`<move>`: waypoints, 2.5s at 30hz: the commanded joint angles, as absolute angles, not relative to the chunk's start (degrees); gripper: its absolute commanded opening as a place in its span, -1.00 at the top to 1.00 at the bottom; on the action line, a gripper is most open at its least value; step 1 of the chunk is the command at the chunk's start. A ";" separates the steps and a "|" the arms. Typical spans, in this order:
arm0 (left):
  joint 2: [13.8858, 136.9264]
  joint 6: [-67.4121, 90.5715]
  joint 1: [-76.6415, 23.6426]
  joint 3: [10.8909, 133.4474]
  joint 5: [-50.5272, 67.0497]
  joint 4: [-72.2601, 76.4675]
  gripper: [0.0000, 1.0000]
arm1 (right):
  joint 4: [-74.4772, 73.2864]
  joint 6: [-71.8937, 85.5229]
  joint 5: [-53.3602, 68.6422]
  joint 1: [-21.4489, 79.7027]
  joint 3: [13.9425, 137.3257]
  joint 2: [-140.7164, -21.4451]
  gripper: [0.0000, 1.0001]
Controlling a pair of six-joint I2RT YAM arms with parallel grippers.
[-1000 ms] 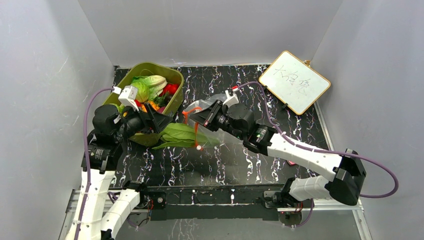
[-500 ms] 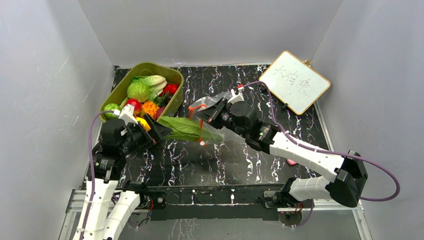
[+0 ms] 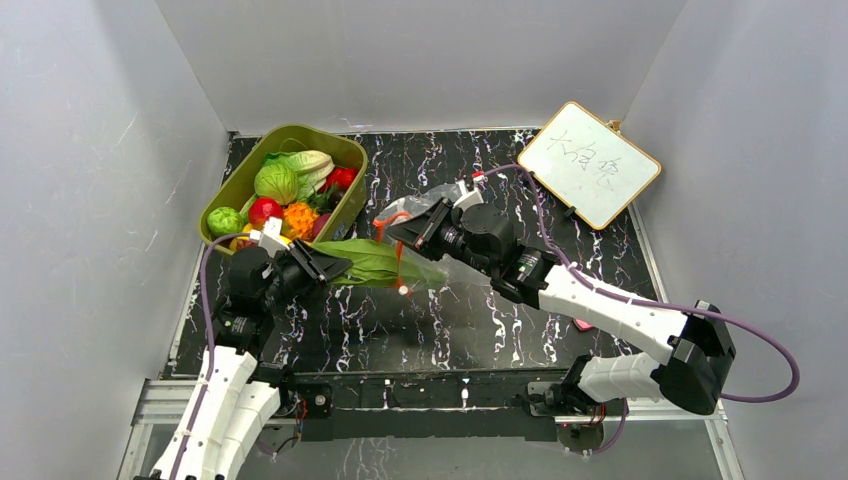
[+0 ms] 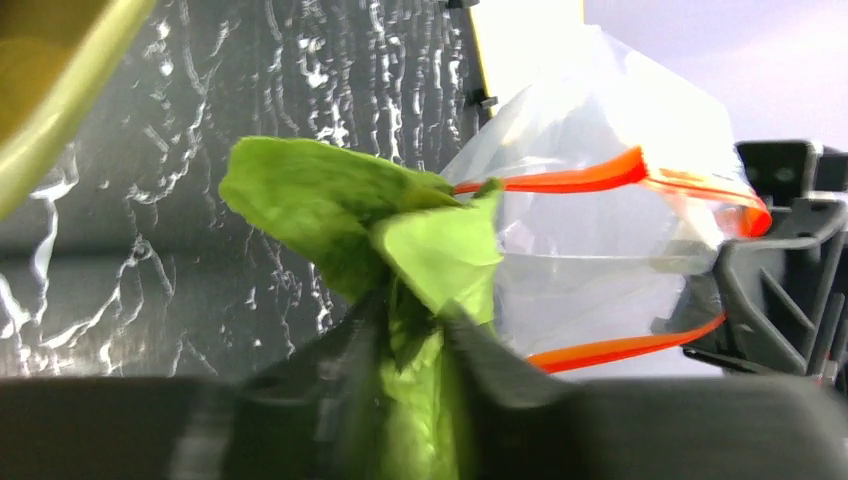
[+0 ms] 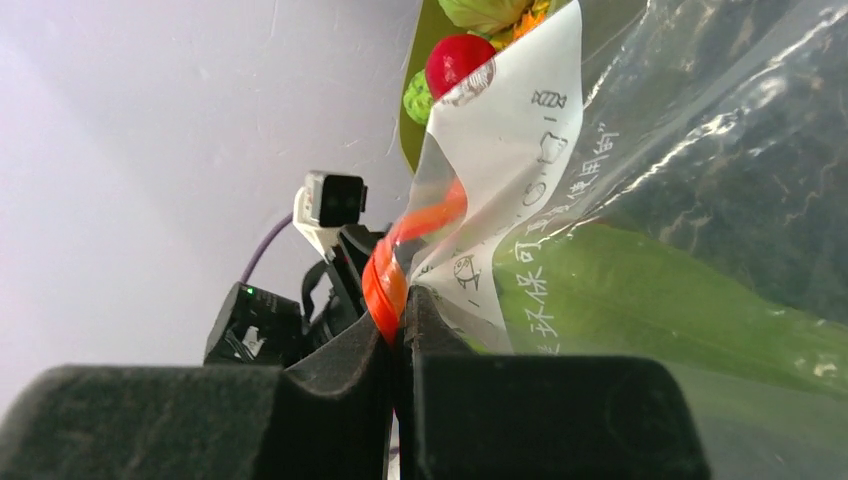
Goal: Place the food in the zip-top bag and seal the zipper
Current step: Adjust the fake vegetable in the zipper food storage bag.
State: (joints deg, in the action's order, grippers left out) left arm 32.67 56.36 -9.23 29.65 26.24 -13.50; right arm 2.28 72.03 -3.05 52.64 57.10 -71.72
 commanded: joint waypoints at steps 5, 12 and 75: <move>33.49 60.58 -9.66 36.59 34.50 3.76 1.00 | 7.94 74.39 -0.65 52.56 54.77 -72.38 1.00; 33.68 73.21 -10.26 26.93 37.95 27.96 1.00 | 14.65 79.06 4.06 52.58 54.73 -75.20 1.00; 43.39 24.36 -10.96 61.67 14.12 -50.76 -0.03 | 23.88 78.14 9.11 52.82 54.23 -76.82 1.00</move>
